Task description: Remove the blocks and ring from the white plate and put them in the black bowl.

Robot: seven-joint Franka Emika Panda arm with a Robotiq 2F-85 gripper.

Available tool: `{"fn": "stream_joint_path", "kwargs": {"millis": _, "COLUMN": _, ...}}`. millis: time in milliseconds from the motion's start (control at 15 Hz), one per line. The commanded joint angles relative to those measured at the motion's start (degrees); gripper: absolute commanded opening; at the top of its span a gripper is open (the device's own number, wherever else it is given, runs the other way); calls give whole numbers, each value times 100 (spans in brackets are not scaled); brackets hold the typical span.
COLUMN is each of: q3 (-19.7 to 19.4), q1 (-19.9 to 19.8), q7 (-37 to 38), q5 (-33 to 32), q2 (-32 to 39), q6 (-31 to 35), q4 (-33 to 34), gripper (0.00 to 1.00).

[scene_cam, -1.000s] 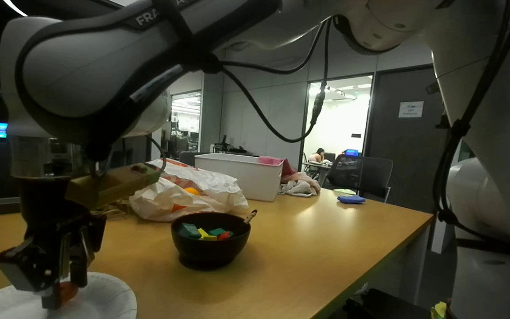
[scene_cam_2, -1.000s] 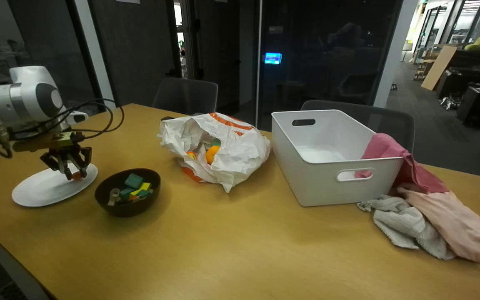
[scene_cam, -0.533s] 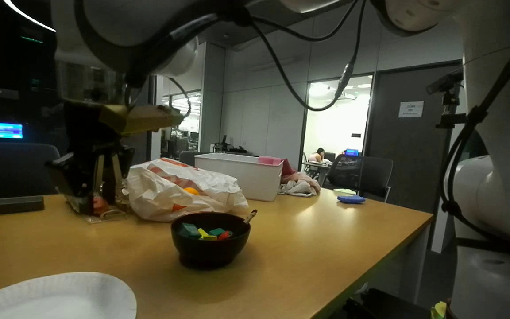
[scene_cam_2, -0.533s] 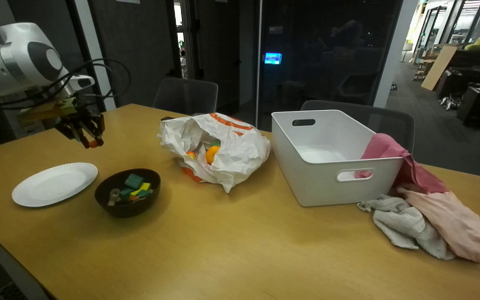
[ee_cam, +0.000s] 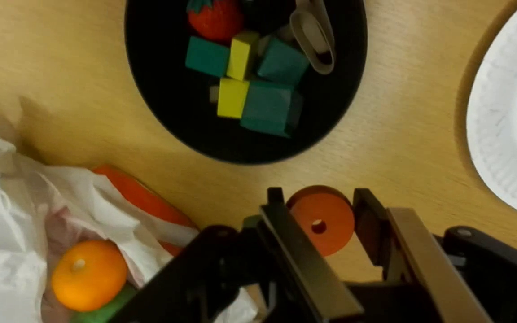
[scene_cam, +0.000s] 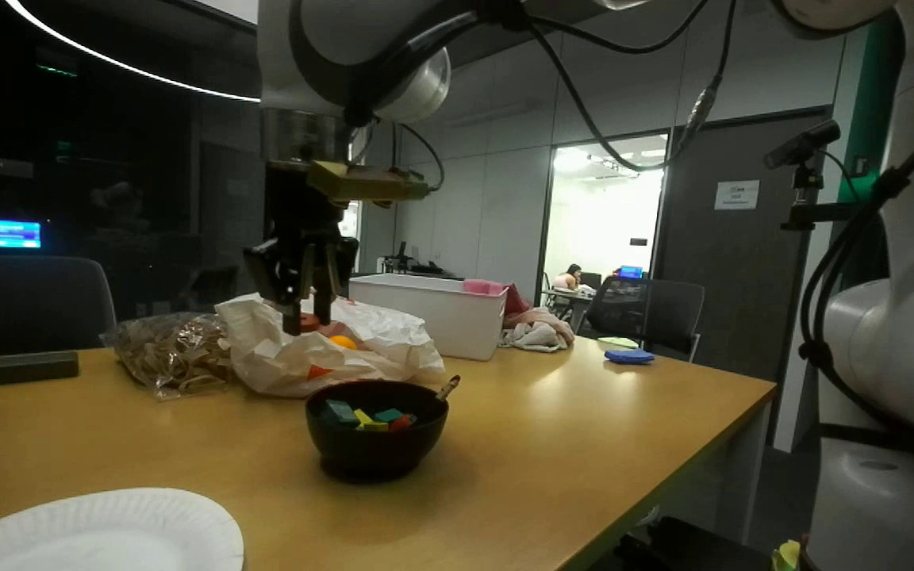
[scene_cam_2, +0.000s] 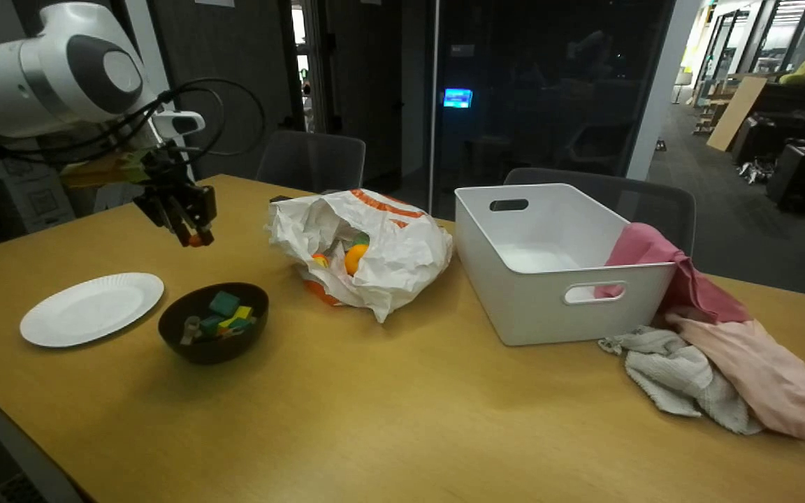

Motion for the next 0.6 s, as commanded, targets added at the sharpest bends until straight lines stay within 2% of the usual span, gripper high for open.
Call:
{"fn": "stream_joint_path", "kwargs": {"millis": 0, "q3": 3, "q1": -232, "q7": -69, "q5": 311, "q2": -344, "q6": 285, "q4": -739, "gripper": 17}}
{"fn": "stream_joint_path", "kwargs": {"millis": 467, "q3": -21, "q1": -456, "q7": 93, "q5": 137, "q2": 39, "q6": 758, "q4": -1230, "gripper": 17}}
{"fn": "stream_joint_path", "kwargs": {"millis": 533, "q3": -22, "q1": -472, "q7": 152, "q5": 39, "q2": 82, "q6": 822, "q4": -1266, "gripper": 21}}
